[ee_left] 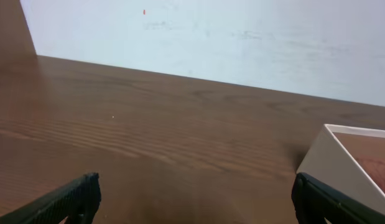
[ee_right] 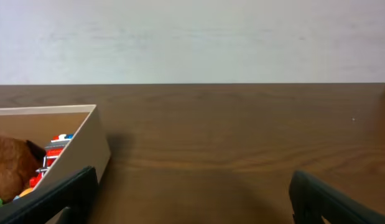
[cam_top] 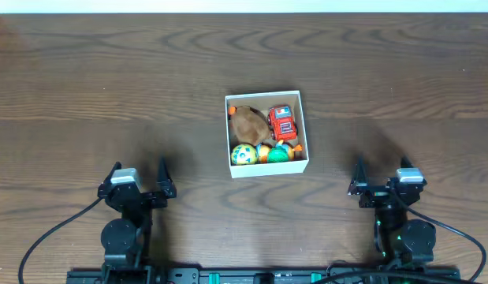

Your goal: Pack container

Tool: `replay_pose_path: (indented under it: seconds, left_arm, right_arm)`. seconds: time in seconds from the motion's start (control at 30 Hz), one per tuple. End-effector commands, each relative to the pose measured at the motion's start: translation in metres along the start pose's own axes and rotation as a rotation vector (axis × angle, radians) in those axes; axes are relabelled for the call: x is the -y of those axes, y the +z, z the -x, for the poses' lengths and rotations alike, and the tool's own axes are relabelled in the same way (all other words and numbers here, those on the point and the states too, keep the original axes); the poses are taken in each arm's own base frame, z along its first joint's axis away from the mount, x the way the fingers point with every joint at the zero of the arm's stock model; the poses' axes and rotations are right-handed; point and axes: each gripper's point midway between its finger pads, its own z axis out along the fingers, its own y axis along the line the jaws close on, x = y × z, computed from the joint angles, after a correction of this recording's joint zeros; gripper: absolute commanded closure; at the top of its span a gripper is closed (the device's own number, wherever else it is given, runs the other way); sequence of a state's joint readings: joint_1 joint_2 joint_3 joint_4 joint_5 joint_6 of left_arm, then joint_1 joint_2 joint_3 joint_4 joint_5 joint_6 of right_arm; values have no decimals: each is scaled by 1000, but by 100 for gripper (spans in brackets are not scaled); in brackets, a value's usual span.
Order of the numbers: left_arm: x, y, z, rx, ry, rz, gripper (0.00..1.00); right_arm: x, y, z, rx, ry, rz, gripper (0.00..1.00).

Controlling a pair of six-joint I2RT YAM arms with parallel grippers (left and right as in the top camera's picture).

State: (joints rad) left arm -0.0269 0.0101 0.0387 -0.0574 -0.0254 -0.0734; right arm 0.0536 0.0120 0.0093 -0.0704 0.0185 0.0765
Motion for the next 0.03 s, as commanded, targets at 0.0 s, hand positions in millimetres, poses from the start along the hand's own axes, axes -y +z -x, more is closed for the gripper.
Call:
replay_pose_path:
  seconds: [0.0]
  left_arm:
    - [-2, 3, -19, -44, 16, 0, 2]
  right_arm:
    - [3, 0, 0, 3, 16, -13, 1]
